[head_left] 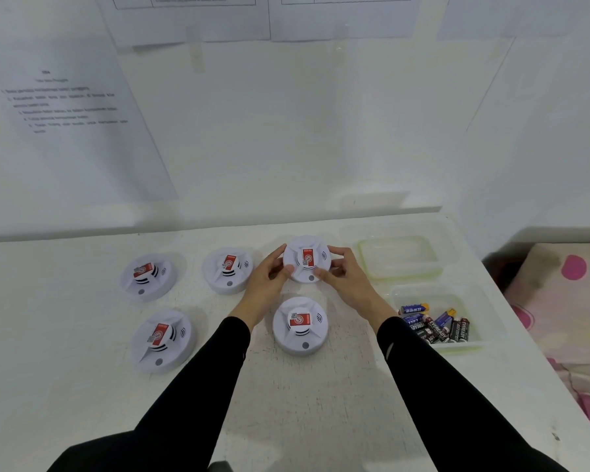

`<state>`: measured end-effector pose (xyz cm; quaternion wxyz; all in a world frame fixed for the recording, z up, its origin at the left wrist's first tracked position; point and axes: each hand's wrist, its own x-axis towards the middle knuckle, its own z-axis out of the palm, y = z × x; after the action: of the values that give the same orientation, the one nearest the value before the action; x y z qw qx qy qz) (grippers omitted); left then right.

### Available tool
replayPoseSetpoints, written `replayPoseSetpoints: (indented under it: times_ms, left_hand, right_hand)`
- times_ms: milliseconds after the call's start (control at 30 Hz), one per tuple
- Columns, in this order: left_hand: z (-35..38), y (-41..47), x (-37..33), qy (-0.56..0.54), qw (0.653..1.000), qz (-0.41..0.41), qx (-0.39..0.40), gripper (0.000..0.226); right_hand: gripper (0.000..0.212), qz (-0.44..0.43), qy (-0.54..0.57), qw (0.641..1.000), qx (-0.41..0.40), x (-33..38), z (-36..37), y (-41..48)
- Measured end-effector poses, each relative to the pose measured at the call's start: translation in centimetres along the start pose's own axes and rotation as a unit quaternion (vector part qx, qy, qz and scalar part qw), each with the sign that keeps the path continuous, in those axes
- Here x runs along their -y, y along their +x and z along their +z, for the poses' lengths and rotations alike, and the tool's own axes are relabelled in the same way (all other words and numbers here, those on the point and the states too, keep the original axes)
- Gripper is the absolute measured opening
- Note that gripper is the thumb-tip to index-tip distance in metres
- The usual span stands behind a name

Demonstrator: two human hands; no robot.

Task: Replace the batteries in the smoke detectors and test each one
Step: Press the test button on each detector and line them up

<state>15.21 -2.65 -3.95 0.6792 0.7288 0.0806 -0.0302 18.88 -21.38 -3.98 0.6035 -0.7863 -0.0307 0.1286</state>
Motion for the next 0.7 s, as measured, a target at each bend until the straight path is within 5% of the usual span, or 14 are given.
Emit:
replayPoseSetpoints:
  times_ms: [700]
  left_hand:
    - [-0.12, 0.05, 0.28, -0.005, 1.0, 0.001, -0.002, 0.051]
  right_hand:
    - [0.057, -0.008, 0.003, 1.0, 0.001, 0.11, -0.1, -0.24]
